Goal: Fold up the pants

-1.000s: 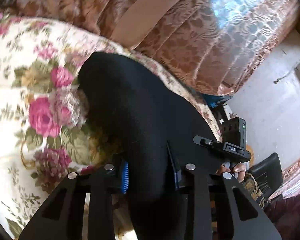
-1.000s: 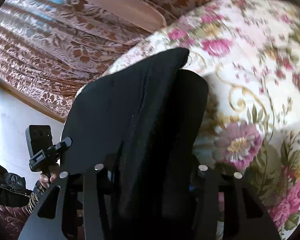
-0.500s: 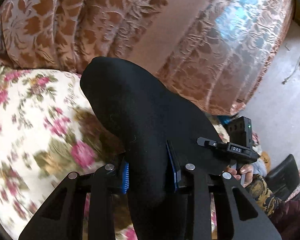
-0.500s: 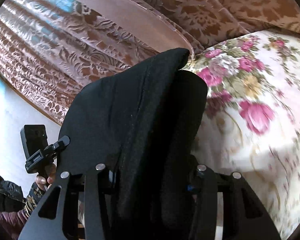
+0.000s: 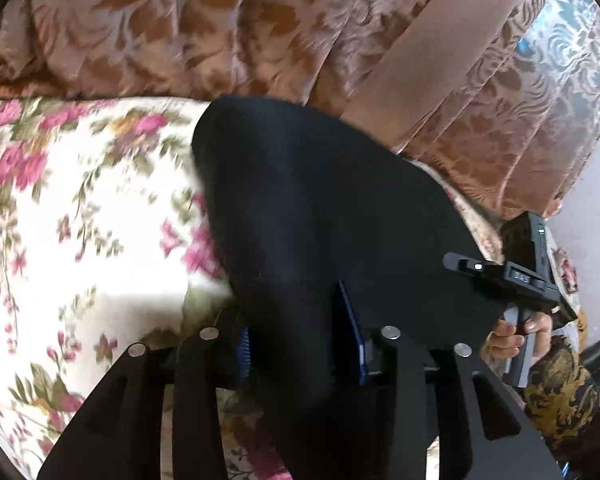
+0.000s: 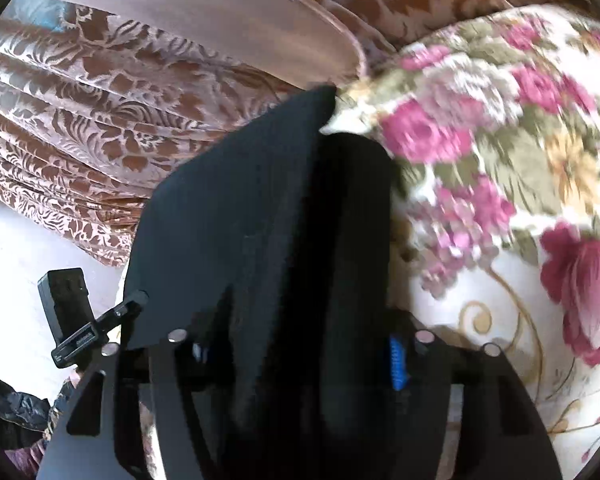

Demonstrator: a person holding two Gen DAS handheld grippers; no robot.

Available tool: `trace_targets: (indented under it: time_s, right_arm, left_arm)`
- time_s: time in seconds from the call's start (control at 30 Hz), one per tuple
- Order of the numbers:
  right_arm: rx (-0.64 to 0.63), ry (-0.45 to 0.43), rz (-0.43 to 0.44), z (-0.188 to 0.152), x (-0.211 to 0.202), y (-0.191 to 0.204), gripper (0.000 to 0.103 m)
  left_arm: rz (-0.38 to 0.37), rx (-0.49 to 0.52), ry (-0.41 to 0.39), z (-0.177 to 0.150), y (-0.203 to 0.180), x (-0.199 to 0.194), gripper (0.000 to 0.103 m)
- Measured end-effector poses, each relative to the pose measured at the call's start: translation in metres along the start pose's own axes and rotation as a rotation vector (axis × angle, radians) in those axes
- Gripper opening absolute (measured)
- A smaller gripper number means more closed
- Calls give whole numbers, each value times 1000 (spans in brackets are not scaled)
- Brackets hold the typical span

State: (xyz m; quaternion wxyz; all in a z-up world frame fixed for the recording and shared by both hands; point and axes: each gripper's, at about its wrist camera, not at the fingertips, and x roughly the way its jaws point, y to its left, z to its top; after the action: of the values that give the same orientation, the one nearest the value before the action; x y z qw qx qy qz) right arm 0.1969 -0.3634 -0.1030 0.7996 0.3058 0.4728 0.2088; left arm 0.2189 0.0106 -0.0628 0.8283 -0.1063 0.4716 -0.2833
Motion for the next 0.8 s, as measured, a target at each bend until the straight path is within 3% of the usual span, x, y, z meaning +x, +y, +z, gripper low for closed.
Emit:
trace_targets:
  time_s: [0.23,0.3,0.43,0.5,0.57,0.8]
  right_arm:
    - [-13,-12,-1,-6,3,-3,63]
    - [1,-6,-5,-5,4,-2,63]
    - [37,9,-10,-1,0,0,71]
    - [38,5,-44,-1,-6,4,87]
    - [47,-17,-49,-1,-18,7,92]
    - [3,-36,-49,-15,-46,23,93]
  left_arm:
    - [104,62,-15,-4,-8,6,46]
    - [160,49,-14,1,-7,7,66]
    - [217,47,-38,2,-18,1,67]
    - [244,35,-48,2,-22,-4,69]
    - [267,18,-72,2,-26,-13,70]
    - [299,21,-129,-9,-45,-32,74]
